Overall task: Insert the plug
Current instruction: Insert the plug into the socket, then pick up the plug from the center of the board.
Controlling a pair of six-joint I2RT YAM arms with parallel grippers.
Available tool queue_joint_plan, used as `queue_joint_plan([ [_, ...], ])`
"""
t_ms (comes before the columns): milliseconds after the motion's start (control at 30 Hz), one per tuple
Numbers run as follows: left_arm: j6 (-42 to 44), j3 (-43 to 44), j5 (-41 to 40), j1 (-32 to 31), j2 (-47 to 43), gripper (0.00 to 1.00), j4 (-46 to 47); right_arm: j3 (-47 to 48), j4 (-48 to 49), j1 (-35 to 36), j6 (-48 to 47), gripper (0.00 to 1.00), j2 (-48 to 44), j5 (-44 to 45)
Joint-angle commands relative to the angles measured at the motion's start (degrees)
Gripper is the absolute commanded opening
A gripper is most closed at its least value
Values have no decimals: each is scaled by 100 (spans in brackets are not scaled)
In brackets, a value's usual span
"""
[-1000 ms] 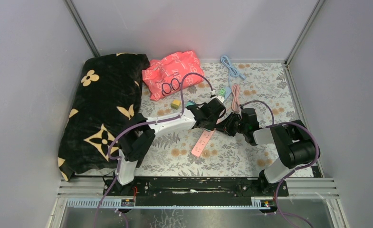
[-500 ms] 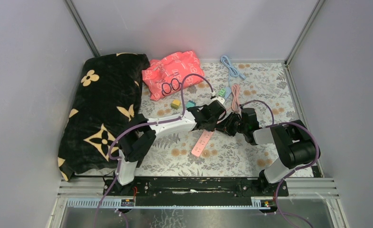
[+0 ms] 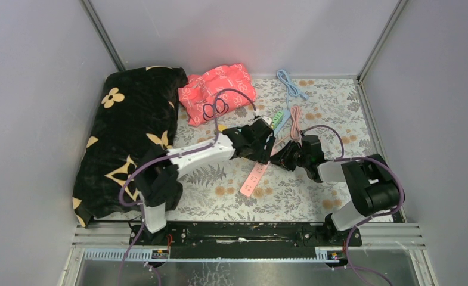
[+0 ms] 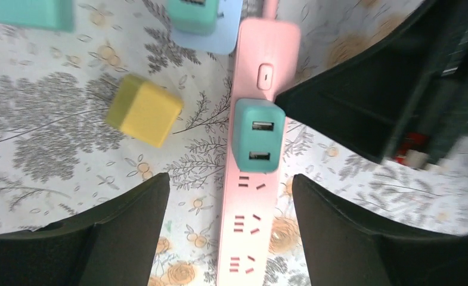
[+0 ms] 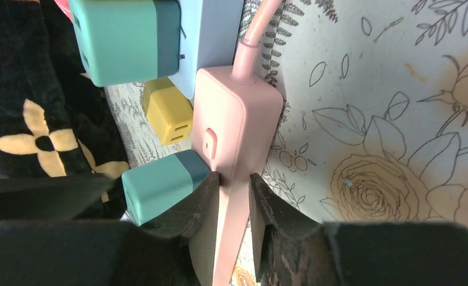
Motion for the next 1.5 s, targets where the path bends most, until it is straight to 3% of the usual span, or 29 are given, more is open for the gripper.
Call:
queue_joint_plan([
  [0, -108, -115, 28, 185, -904, 85, 148, 125, -792, 151, -310, 32, -411, 356],
  [167, -118, -537, 102, 489, -1561, 91, 293, 206, -1510, 151, -617, 38, -1098, 709],
  [433, -32, -1199, 45, 1186, -2097, 96, 559, 211, -2721, 152, -1205, 60, -2373, 1372],
  [800, 223, -836, 296, 1882, -1016, 97, 1222, 47, -3884, 141, -1880, 91, -4431, 2446],
  [867, 355, -760, 281, 1903, -766, 97, 1418, -48, -3941, 144, -1905, 100, -4826, 2549],
  [1133, 691, -497, 552, 2042, 208, 93, 1999, -247, -4013, 140, -2127, 99, -5856, 2828],
  [1467, 1041, -339, 601, 2043, 790, 79, 2474, -404, -3882, 142, -2179, 99, -5832, 2722],
])
